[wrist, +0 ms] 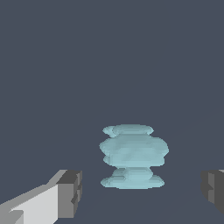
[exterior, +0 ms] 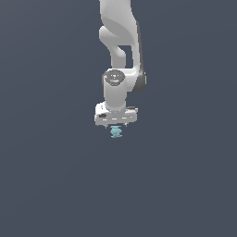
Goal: Pick up the object and move it to a goal position.
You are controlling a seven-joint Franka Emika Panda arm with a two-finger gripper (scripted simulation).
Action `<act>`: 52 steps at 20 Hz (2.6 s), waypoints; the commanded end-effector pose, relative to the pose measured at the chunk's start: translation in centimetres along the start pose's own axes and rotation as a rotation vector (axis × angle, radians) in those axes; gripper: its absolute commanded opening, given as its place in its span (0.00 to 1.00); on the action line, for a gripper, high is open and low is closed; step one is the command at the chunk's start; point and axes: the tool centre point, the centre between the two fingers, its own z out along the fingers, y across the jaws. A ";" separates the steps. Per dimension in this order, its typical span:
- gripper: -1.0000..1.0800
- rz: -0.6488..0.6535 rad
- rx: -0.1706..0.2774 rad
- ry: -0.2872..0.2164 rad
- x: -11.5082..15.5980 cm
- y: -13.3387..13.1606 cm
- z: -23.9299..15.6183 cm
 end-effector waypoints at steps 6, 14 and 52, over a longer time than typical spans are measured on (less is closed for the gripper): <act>0.96 -0.001 0.000 0.001 0.0 0.0 1.2; 0.96 -0.003 0.000 0.001 -0.2 0.0 4.6; 0.00 -0.003 0.000 0.001 0.0 12.8 -2.6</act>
